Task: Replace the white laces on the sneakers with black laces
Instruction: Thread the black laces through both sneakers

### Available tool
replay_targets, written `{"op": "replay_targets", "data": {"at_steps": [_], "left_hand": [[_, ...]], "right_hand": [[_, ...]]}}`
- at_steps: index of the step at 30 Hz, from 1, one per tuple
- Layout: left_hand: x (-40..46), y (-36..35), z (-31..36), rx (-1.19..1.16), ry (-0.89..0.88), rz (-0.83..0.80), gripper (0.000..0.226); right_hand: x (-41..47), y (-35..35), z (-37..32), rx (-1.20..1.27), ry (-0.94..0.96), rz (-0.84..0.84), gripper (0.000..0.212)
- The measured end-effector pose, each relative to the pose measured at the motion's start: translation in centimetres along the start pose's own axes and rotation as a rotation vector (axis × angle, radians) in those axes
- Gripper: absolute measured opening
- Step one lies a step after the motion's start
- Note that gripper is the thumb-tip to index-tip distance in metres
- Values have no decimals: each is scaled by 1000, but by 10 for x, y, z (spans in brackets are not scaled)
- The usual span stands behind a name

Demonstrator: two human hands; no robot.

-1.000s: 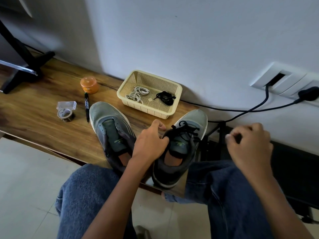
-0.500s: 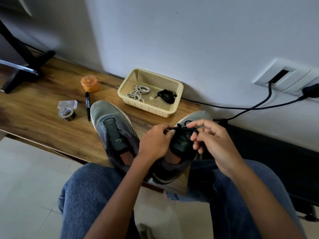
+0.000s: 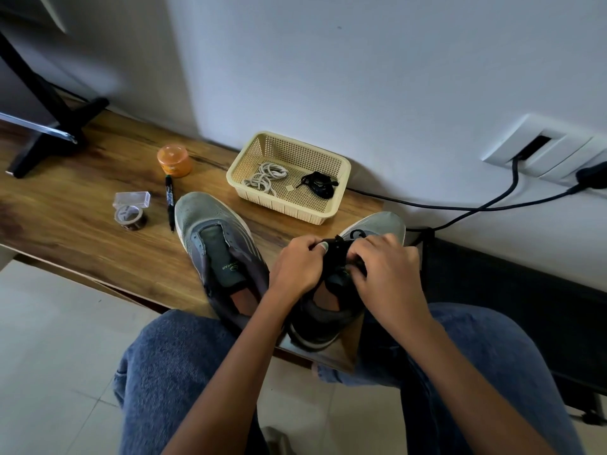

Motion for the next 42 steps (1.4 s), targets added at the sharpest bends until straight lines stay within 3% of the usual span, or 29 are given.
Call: {"op": "replay_targets", "data": {"at_steps": [8,12,16,18,20,22,25,31,36,42], "left_hand": [[1,0,0,-8,17,-3,26],[1,-1,-1,-8,26,-5,25],[2,0,-2,-19,29,7,24],[2,0,-2,-21,31,8,25],[2,-1,-2,-17,31,1,26],[1,-1,-2,-19,33,-2,27],[1,0,-1,-12,34,3,25],[2,-1,-1,-21,24,-1,22],[2,-2,-2,-34,25,-3,20],[1,-1,0,-17,17,1,20]], "right_hand": [[0,-22,-7,-216,112,-167,7],[-7,-30,-9,-237,106,-164,17],[-7,-11,-2,98,-37,177,4],[-5,-1,4,355,-199,260,10],[-1,2,10,645,-403,198,17],[3,3,11,745,-530,74,23],[4,-1,14,544,-468,-33,18],[1,-11,15,282,-367,-147,44],[-1,-13,7,205,-282,-161,31],[1,-15,3,138,-314,-93,22]]}}
Point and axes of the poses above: each hand's wrist, its own x-axis towards the middle knuckle, its own y-axis out of the back of the hand, z = x × y, the point moved 4 cm from there along x, towards the middle knuckle, and after that the axes turned 12 degrees about z, right-handed, at the moved point
